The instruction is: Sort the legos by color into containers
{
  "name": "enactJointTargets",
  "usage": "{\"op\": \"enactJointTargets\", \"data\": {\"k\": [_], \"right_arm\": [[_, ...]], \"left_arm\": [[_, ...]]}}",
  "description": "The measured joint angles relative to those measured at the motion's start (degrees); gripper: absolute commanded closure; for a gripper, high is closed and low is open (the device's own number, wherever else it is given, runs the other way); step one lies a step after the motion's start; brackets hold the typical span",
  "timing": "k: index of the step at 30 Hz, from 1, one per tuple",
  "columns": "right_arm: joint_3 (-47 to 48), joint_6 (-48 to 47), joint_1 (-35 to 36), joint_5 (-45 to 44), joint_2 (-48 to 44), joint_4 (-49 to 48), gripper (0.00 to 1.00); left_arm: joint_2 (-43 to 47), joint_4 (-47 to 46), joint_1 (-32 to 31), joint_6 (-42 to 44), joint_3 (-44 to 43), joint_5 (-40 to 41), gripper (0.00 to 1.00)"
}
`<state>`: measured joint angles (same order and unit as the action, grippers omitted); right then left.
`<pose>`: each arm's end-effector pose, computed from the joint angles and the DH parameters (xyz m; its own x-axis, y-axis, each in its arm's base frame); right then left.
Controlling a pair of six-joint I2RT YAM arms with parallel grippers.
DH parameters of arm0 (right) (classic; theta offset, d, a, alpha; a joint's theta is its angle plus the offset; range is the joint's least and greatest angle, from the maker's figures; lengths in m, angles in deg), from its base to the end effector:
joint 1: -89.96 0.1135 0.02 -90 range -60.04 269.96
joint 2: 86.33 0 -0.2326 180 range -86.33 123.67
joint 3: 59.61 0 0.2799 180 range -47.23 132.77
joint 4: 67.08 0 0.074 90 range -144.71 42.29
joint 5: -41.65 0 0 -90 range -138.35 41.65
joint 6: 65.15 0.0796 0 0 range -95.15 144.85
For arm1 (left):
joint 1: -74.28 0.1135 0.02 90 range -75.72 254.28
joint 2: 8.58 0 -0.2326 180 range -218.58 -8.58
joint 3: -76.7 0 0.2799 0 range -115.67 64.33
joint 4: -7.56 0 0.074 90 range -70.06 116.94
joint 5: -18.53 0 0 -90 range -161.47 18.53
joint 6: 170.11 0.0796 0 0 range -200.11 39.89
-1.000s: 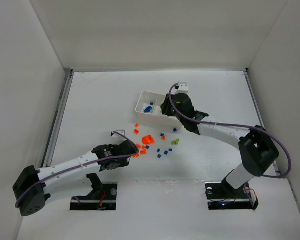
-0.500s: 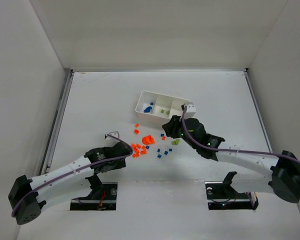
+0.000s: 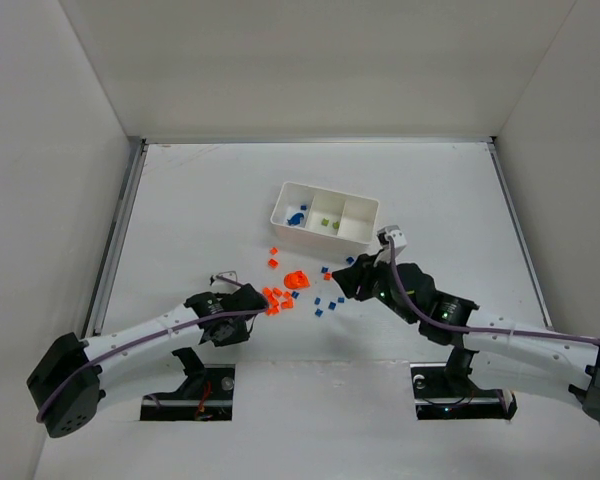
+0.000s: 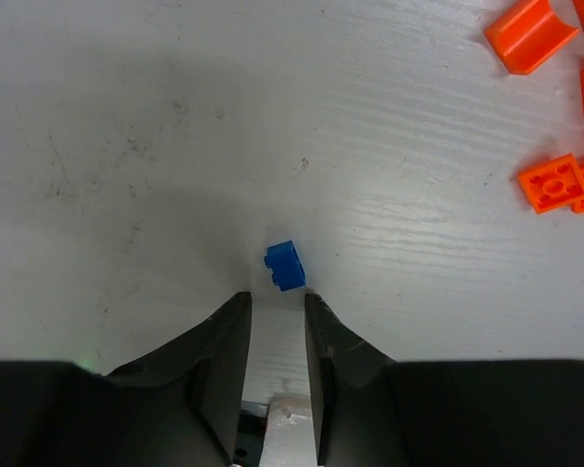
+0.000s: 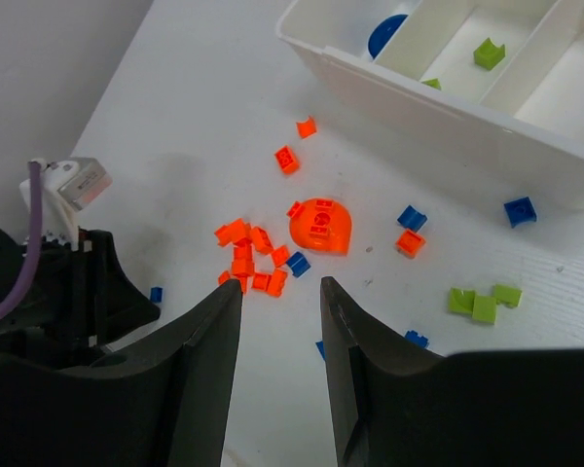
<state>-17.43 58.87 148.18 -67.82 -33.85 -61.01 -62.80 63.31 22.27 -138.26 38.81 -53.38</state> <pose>0.1788 0.2383 0.2059 -0.4772 0.2313 -0.8478 -0.4416 0.7709 0.4589 0.1418 -0.1414 0.0811 -0.8955 -0.1652 -0.4133 -0.1332 0.9855 -0.1055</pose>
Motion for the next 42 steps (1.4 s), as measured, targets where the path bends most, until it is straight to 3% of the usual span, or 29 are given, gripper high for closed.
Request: {"op": "enactJointTargets", "data": {"k": [8,10,32,42], "right_arm": [[-1.5,-0.7,0.0,2.6,-6.5,0.7,0.56],[-1.5,-0.8,0.0,3.4,-6.1,0.7,0.56],[-1.5,-0.8,1.8,6.1,-0.3,-0.7,0.57],[-1.5,-0.8,2.3,6.4,-2.7,-0.8,0.57]], "left_arm": [[-3.2,0.0,0.8,-0.3,-1.4,0.1,0.73],[-3.2,0.0,0.9,-0.3,-1.4,0.2,0.70],[1.9,-0.2,0.9,-0.5,0.1,0.4,0.71],[-4.0,-1.0,1.3,-0.6,-1.6,1.6,0.74]]}}
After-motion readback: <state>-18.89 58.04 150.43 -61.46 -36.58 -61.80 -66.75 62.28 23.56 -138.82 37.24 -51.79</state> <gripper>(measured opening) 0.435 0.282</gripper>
